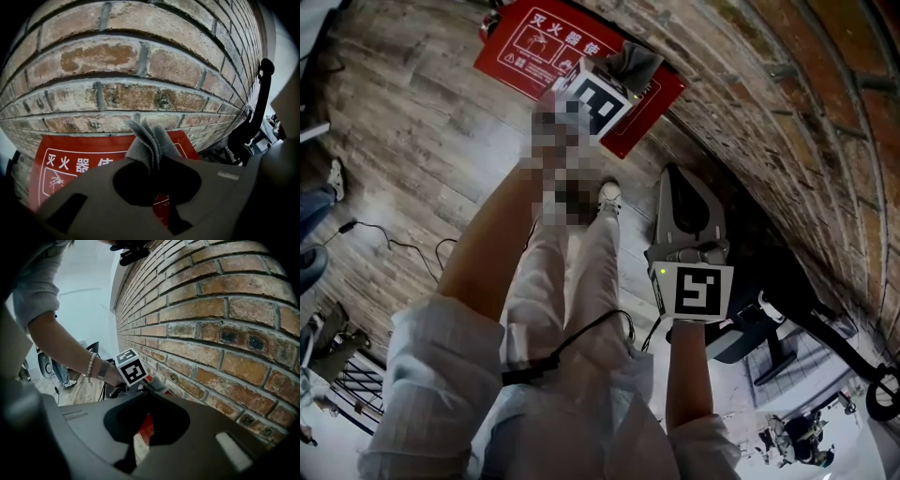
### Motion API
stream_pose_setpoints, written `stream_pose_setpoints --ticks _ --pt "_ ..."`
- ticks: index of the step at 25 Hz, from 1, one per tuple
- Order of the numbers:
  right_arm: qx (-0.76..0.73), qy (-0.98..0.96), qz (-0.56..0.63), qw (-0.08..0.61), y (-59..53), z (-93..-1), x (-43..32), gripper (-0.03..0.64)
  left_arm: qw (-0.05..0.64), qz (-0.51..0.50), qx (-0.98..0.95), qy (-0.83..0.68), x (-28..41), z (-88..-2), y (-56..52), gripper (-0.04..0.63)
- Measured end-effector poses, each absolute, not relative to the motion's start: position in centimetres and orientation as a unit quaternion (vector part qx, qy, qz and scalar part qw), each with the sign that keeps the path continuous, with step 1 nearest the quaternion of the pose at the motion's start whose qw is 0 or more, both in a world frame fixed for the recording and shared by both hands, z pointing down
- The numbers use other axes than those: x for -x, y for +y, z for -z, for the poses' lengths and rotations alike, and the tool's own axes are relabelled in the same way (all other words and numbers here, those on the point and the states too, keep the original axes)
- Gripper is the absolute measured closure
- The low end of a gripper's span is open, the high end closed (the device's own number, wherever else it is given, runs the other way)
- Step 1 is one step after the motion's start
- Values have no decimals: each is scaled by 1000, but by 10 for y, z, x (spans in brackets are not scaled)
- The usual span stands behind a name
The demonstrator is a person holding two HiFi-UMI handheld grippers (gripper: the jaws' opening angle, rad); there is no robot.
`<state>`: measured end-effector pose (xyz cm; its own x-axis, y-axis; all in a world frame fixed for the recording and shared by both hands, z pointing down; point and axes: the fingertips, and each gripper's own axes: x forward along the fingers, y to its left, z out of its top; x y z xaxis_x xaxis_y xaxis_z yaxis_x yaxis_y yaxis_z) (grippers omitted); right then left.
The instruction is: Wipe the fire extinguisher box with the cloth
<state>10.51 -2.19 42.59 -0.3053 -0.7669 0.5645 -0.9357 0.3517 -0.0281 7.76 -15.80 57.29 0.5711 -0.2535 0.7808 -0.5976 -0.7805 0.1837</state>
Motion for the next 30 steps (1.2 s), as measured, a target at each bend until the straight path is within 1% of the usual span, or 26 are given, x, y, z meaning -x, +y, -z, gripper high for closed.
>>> stream_pose_setpoints --ticks 5,17,27,30 --pt "-535 -791 -178 236 -28 -425 -93 609 234 -384 -853 -265 -59 -575 -169 581" --pt "-524 -794 -183 246 -39 -429 -67 609 229 -389 -842 -297 -7 -577 -204 581" --pt "-516 -796 -189 252 -48 -434 -47 609 248 -369 -830 -337 38 -577 -236 581" --pt "-512 -800 -188 250 -50 -435 -42 609 244 -370 -826 -348 53 -576 -246 580"
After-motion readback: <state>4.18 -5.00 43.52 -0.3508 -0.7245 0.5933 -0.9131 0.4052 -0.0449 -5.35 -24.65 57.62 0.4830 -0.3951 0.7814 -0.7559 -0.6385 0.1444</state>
